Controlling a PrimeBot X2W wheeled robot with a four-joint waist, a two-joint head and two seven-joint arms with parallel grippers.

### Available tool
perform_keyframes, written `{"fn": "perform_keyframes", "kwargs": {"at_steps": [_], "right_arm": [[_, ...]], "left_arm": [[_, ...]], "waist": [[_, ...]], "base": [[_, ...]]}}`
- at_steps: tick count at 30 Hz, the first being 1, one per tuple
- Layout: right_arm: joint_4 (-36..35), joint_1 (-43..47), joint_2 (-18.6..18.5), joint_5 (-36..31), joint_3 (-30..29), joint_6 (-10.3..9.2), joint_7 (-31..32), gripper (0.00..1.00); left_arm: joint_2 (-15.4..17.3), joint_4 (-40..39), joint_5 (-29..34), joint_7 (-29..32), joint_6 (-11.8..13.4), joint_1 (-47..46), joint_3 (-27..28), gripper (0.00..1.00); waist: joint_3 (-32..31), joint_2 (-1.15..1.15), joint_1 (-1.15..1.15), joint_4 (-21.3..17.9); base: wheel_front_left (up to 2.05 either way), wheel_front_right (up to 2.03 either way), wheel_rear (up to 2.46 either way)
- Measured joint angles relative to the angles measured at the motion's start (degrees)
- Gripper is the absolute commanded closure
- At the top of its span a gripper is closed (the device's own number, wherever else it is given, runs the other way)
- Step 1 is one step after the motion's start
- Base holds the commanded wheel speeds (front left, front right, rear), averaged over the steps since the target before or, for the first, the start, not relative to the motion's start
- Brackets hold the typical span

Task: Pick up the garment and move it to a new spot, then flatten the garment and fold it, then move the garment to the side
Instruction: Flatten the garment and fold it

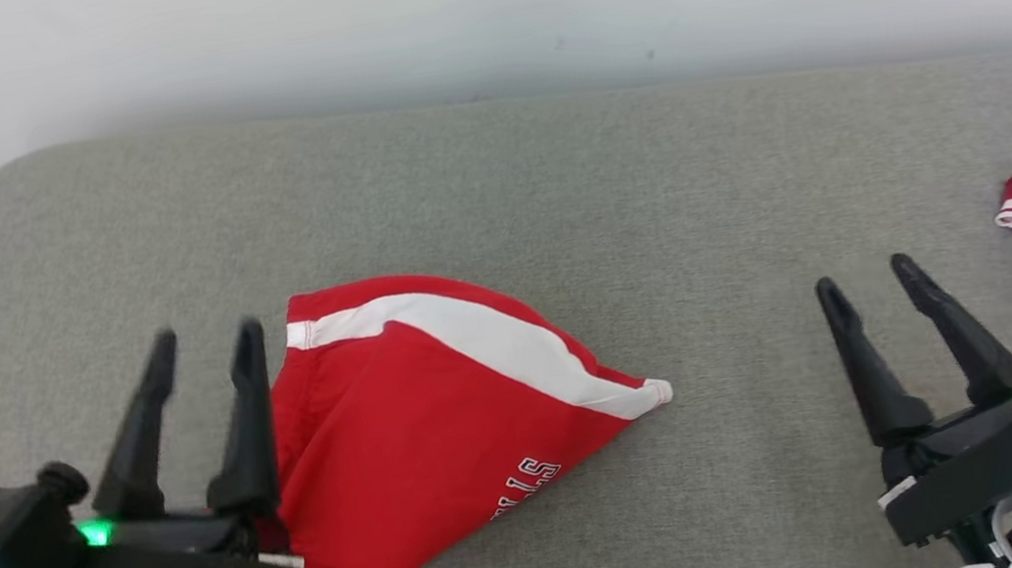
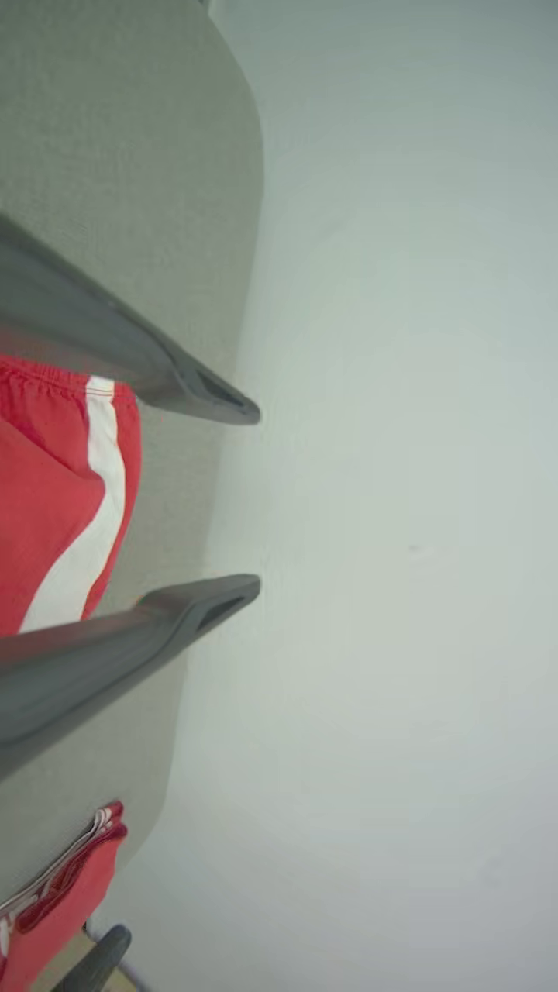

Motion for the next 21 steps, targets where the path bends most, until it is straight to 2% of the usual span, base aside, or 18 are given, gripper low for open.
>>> {"fn": "perform_keyframes", "kwargs": {"at_steps": [4, 8, 9, 16, 19, 21], "right_arm": [[1.0, 1.0, 0.0, 1.1, -1.9, 0.00, -1.1, 0.00], [1.7, 1.1, 0.0, 1.9, -3.3, 0.00, -1.9, 0.00], [1.7, 1.1, 0.0, 1.9, -3.3, 0.00, -1.9, 0.00], [3.3, 2.2, 0.0, 3.1, -5.1, 0.00, -3.3, 0.00], [4.2, 2.6, 0.0, 3.6, -5.3, 0.00, -4.2, 0.00], [5.1, 2.9, 0.0, 3.8, -4.9, 0.00, -4.8, 0.00]], "left_arm": [[-6.4, -0.8, 6.1, 0.0, -2.6, 4.9, 7.6, 0.00], [-12.8, -1.0, 8.6, 0.0, -7.0, 10.0, 15.5, 0.00], [-12.8, -1.0, 8.6, 0.0, -7.0, 10.0, 15.5, 0.00], [-20.0, 2.7, 9.9, -0.1, -17.0, 16.5, 23.7, 0.00], [-20.7, 5.7, 10.9, -0.1, -20.8, 18.1, 24.8, 0.00], [-20.4, 7.9, 13.1, -0.1, -22.3, 18.8, 25.0, 0.00]], "waist": [[-1.1, 0.00, 0.00, -1.0], [-1.9, 0.00, 0.00, -2.5], [-1.9, 0.00, 0.00, -2.5], [-3.5, 0.00, 0.00, -5.0], [-4.1, 0.00, -0.01, -6.1], [-4.3, 0.00, 0.00, -6.8]], "base": [[0.00, 0.00, 0.00], [0.00, 0.00, 0.00], [0.00, 0.00, 0.00], [0.00, 0.00, 0.00], [0.00, 0.00, 0.00], [0.00, 0.00, 0.00]]}}
